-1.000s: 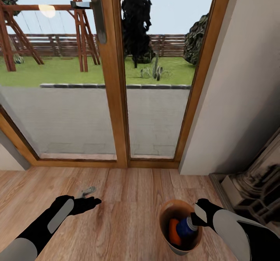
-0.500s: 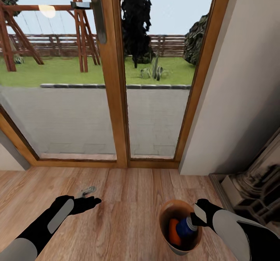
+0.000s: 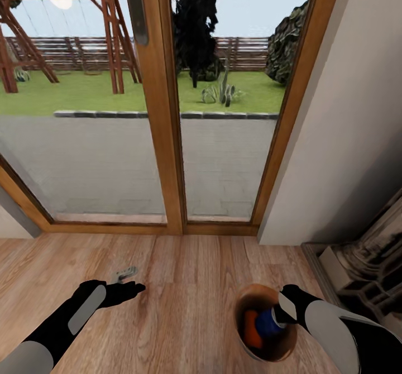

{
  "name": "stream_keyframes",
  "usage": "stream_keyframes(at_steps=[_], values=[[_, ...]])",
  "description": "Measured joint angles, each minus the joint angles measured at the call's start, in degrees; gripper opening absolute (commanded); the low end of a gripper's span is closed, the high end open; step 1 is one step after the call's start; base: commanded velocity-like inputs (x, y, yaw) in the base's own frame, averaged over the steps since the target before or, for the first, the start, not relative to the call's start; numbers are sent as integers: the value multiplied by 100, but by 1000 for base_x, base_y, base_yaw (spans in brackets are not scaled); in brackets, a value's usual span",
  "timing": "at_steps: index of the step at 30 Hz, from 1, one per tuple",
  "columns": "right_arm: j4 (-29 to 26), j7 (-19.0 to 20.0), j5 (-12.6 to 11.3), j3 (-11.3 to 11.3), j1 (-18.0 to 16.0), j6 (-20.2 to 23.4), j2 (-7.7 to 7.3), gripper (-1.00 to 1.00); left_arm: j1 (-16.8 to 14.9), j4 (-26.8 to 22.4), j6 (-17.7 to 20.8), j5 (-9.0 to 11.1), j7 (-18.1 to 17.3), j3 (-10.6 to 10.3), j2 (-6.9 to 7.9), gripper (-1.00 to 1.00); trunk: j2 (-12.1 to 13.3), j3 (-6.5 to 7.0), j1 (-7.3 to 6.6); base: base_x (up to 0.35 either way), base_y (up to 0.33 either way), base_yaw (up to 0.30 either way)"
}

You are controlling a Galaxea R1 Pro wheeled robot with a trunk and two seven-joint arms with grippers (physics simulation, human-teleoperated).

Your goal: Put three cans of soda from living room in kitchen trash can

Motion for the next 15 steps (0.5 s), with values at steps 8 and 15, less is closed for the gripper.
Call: stream_keyframes(at_steps=[8, 15], values=[[2, -16, 1, 5, -8, 86, 16, 100, -3, 0, 2, 0, -1, 1, 2, 100, 0, 0, 0, 0, 0, 0], [-58, 0, -15, -41, -15, 539, 38, 100, -1, 1, 2, 0, -2, -2, 2, 100, 0, 0, 0, 0, 0, 0]])
